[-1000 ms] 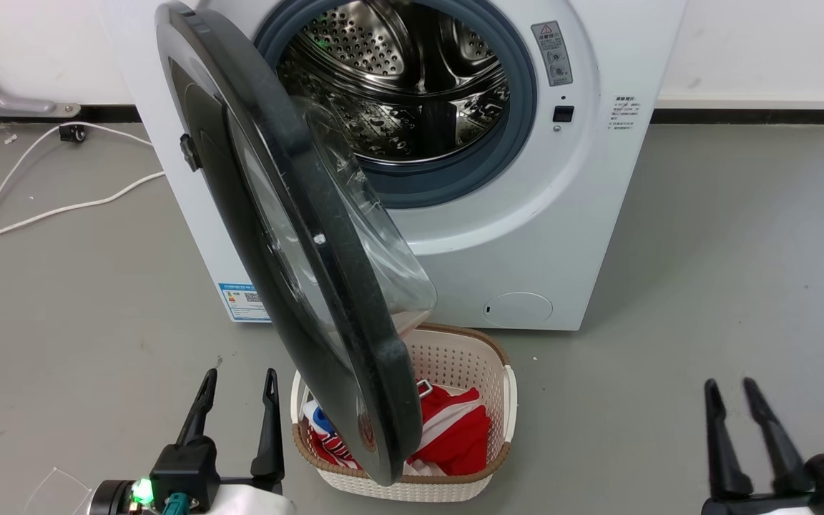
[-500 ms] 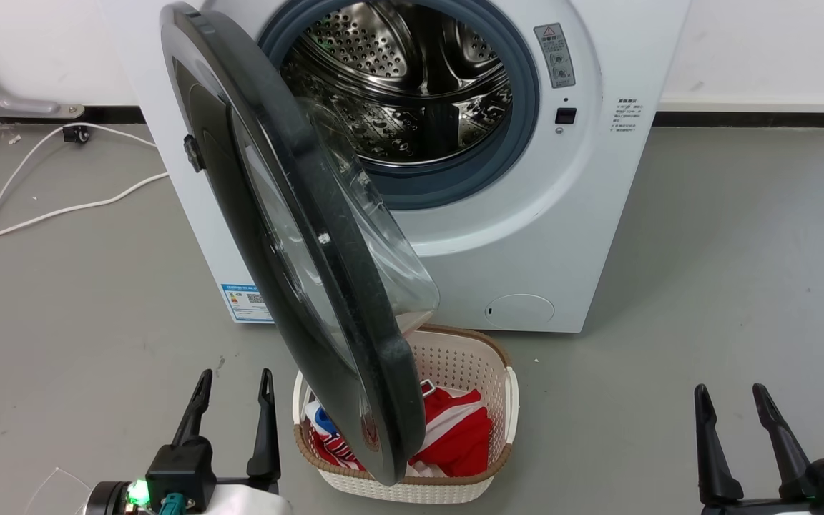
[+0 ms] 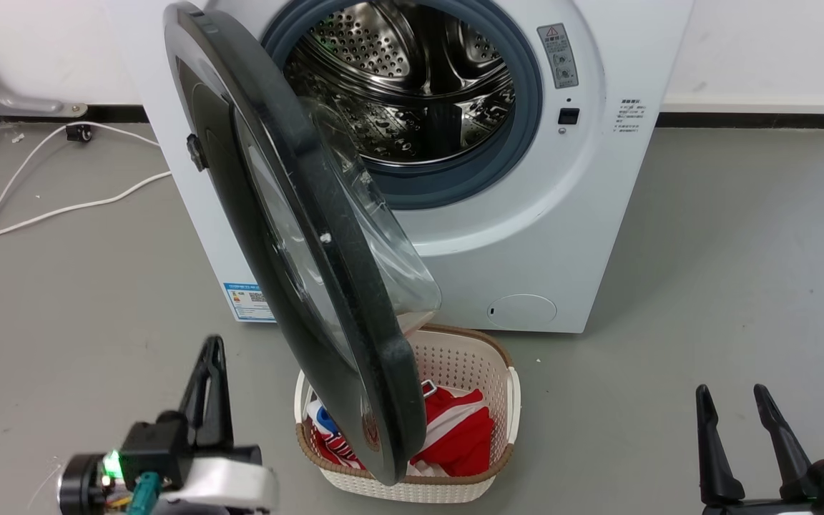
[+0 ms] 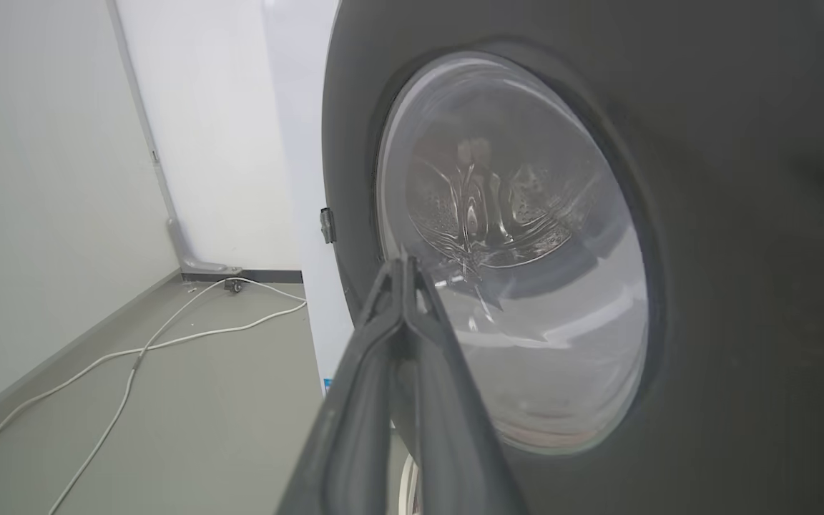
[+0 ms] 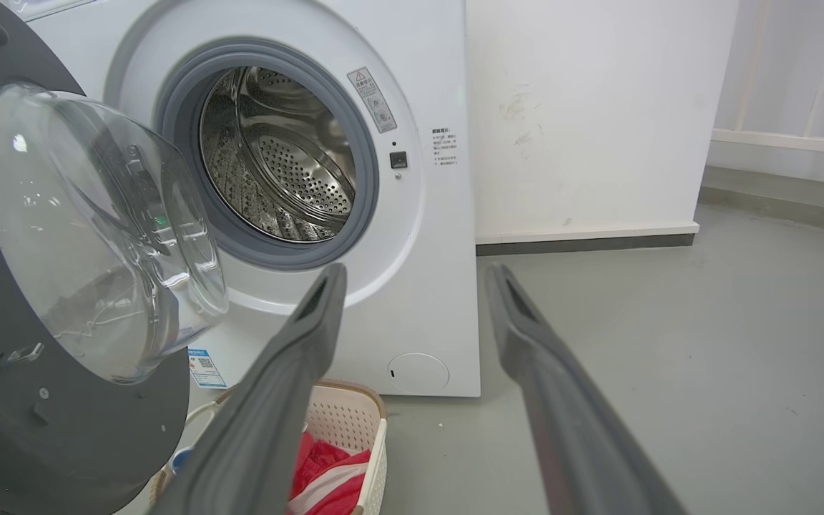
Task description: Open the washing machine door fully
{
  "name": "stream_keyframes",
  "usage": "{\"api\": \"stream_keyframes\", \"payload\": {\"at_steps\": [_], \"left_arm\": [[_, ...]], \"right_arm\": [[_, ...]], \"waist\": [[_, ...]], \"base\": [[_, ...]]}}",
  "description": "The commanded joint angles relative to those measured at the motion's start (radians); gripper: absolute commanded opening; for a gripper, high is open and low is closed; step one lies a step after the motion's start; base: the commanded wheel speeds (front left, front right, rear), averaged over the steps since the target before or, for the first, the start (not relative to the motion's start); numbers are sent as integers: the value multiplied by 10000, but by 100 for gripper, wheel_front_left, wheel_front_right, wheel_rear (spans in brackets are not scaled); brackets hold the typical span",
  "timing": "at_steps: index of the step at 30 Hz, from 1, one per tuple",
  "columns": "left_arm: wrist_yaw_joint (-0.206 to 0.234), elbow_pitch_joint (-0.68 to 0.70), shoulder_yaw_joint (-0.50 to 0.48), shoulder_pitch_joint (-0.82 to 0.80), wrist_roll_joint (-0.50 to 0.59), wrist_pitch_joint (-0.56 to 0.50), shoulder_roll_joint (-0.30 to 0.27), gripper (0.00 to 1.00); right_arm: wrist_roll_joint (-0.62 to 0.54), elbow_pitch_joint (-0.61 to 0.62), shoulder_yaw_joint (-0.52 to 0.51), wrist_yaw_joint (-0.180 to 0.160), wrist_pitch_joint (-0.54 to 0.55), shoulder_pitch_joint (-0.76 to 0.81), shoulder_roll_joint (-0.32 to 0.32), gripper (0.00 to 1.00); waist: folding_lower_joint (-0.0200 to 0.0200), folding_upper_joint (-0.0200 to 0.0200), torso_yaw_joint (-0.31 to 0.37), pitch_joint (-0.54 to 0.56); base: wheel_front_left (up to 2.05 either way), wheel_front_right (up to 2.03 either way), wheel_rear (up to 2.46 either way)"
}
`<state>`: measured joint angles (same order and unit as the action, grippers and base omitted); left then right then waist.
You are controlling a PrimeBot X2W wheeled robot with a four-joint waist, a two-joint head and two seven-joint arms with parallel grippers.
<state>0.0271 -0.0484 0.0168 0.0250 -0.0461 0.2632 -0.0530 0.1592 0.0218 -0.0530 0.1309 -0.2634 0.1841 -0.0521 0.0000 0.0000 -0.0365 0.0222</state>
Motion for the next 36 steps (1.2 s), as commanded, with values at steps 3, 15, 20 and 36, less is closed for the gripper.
{"api": "stream_keyframes", "payload": {"at_steps": [3, 15, 20, 36], "left_arm": [[16, 546, -131, -417, 160, 26, -106, 0], [-191, 2959, 631, -1591, 587, 24, -109, 0], [-369, 3433, 1690, -1923, 612, 24, -51, 0], [-921, 3319, 5682, -2400, 491, 24, 27, 0]], "right_arm": [[56, 51, -8, -2, -17, -22, 35, 100], [88, 19, 50, -2, -17, -91, 33, 100], [68, 9, 38, -2, -17, -135, 34, 100], [34, -69, 173, -2, -17, -214, 34, 100]], "waist": [[0, 0, 0, -30], [0, 0, 62, -83], [0, 0, 50, -127], [0, 0, 119, -181]], "base": [[0, 0, 0], [0, 0, 0], [0, 0, 0], [0, 0, 0]]}}
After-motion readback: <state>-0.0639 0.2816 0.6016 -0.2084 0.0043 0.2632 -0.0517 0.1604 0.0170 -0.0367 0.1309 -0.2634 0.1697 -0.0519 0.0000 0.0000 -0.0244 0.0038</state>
